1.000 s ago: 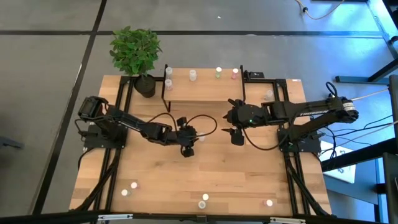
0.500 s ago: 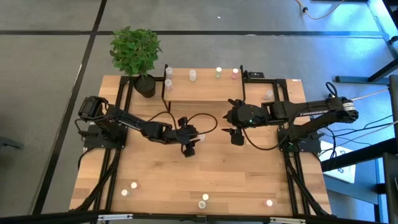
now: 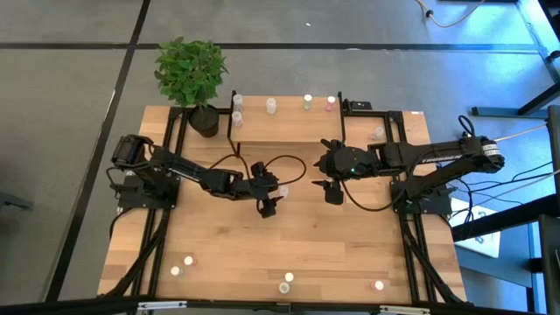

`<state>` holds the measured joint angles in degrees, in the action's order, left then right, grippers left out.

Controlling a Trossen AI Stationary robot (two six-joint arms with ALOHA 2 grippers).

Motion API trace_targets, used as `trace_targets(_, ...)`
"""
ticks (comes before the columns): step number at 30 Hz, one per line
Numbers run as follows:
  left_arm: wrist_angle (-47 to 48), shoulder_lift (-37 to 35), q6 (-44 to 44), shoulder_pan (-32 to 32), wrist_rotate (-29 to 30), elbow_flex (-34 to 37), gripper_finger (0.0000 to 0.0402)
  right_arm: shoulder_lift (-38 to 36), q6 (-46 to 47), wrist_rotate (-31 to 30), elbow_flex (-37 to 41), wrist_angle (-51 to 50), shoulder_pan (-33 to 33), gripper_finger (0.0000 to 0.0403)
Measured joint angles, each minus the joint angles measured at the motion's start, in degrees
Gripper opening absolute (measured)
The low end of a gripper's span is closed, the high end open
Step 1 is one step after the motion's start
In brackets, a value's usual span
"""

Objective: Pick and place medicine bottles onto shelf by color
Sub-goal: Put the top white pill bottle on the shelf aligned with the other white pill bottle

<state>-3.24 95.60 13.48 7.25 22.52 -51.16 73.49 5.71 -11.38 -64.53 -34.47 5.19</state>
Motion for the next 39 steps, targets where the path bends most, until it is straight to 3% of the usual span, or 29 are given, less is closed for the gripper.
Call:
trace_targets(7,-3.9,4.3,-1.7,-0.4,-2.1,0.1,0.0319,0.0,0.1,0.0,0.0,0.4,0.0,0.0261)
trace_targets(27,-7.6,7.3,-1.2,-2.0,-1.8,0.0,0.032,0.0,0.0,0.0,0.0,0.9,0.0,0.0261)
trace_targets(39,-7.9,7.3,-0.5,-2.1,-2.6,0.0,0.0287,0.0,0.1,0.0,0.0,0.9,0.0,0.0261)
